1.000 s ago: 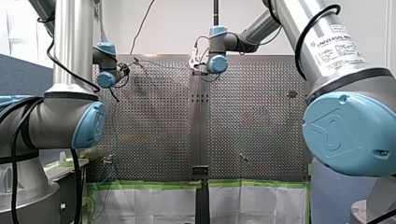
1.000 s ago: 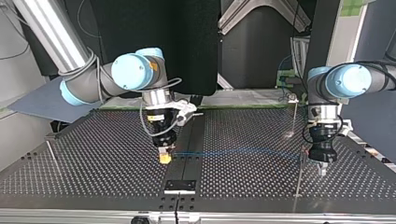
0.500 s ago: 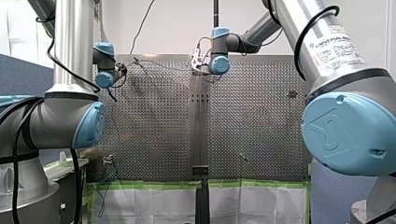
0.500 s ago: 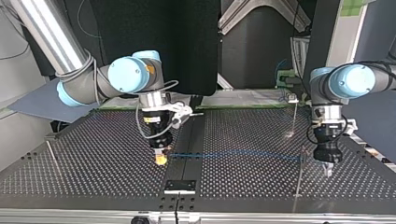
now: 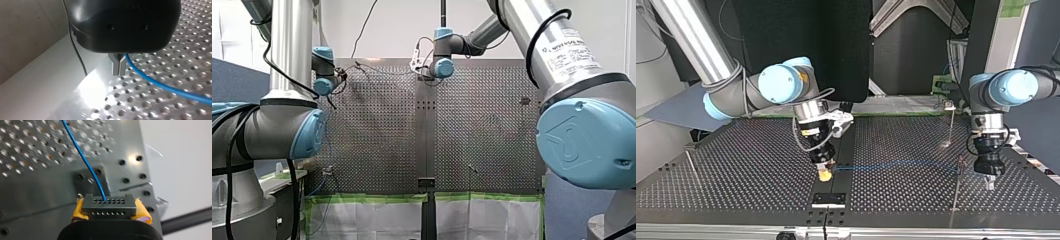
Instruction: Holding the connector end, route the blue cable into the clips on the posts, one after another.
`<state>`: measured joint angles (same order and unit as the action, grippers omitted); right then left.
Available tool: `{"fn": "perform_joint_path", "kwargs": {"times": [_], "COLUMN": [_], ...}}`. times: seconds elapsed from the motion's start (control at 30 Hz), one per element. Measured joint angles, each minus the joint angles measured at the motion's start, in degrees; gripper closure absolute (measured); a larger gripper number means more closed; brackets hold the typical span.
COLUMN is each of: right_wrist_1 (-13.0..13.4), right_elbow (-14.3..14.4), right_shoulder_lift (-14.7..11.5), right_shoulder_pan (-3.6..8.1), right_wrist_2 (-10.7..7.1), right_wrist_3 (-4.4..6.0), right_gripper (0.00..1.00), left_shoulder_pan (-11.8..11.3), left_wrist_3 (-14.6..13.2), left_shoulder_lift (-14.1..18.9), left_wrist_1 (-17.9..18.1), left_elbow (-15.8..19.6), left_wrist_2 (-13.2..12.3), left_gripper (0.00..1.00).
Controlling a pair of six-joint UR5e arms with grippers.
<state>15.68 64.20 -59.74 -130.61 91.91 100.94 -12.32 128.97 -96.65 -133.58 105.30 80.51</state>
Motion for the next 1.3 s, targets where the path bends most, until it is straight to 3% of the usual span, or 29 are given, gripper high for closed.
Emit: {"fn": "perform_joint_path", "kwargs": {"times": [0.33,0.57,0.97,1.3], "right_wrist_1": [-0.99,-1.19,-2.51,-3.06], "right_elbow": [-2.89,-3.77,-9.4,-11.26], "right_shoulder_lift": [0.94,1.33,6.5,7.72], "right_shoulder_pan": [-2.12,-2.89,-5.36,-5.91], "right_wrist_2": [-0.06,0.13,0.5,0.66], "right_wrist_3": [-0.02,0.08,0.18,0.25], "right_gripper": [1.0,1.0,1.0,1.0], "left_shoulder_pan": [0.56,0.56,0.58,0.73], "left_wrist_3": [-0.8,-0.63,0.46,0.44], "left_shoulder_lift": [-1.61,-1.7,-2.12,-2.17], "left_wrist_1": [-0.38,0.21,1.17,1.2], "left_elbow": [-0.54,-0.57,-0.97,-1.0], "left_wrist_2": [0.54,0.88,0.79,0.93], "left_gripper": [1.0,1.0,1.0,1.0]}}
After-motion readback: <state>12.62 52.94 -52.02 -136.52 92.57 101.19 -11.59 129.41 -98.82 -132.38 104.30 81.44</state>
